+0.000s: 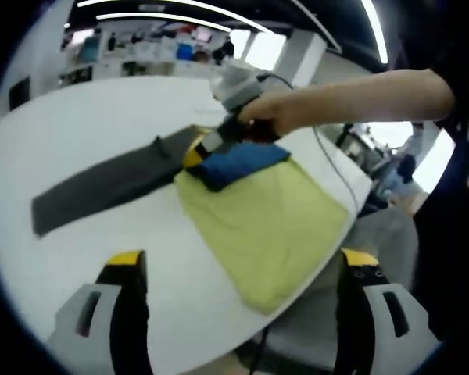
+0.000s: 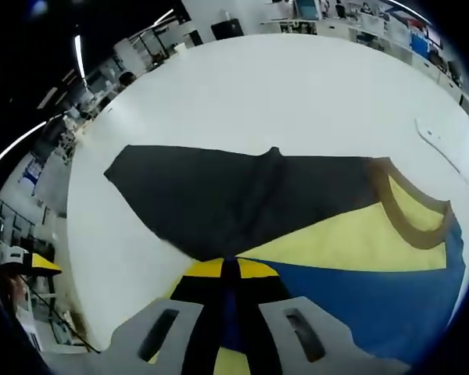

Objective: Fold the garment on the visible template until the final outline fits inside the template.

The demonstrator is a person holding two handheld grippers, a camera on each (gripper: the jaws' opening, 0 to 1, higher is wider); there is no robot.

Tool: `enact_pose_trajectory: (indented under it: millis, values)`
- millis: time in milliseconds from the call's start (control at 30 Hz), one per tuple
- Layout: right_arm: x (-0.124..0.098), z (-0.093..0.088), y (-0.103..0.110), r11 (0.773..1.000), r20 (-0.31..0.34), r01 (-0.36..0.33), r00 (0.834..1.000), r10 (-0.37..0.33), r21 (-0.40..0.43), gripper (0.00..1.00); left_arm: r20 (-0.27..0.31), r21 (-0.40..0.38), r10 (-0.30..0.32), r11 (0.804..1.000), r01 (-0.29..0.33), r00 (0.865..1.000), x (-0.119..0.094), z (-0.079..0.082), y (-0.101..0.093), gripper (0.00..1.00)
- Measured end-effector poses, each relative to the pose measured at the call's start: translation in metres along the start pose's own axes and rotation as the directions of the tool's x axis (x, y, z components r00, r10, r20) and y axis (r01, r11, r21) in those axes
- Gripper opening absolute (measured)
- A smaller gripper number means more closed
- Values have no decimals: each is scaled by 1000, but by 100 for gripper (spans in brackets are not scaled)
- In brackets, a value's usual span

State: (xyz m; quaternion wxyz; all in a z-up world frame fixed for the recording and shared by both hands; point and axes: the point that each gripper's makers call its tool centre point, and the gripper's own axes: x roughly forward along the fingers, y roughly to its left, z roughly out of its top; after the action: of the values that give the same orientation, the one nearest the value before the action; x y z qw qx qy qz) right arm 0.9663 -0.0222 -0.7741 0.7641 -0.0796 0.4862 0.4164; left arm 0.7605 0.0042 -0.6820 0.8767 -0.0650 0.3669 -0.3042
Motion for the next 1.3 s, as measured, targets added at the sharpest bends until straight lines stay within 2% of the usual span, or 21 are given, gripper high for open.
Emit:
enact_pose_trajectory:
  millis: [500,733,867,1000,1167,1300]
  values:
    - [12,1,4,1000,1,-16,1000,16,9,6,-2,-15,11,1000,-11,1000,-2,-6,6,97]
    - [7,1,5,1000,6,-24,1000,24,8,6,-4,-12,12,1000,-12,1000,-2,-4,4,97]
    - [2,5,4,999,22,-26,999,27,-18,9,-6,-6,9,1000,-9,1000,-1,-3,2,97]
    - [-10,9,4,996,53,-25,998,29,-85,12,-7,-1,10,1000,-10,1000,-2,-1,2,97]
    - [-26,9,-3,996,71,-15,997,22,-93,13,-7,8,9,1000,-9,1000,-2,2,1,97]
    - [-38,11,-4,991,108,-35,993,49,-129,16,-4,23,0,1000,0,1000,0,9,-3,97]
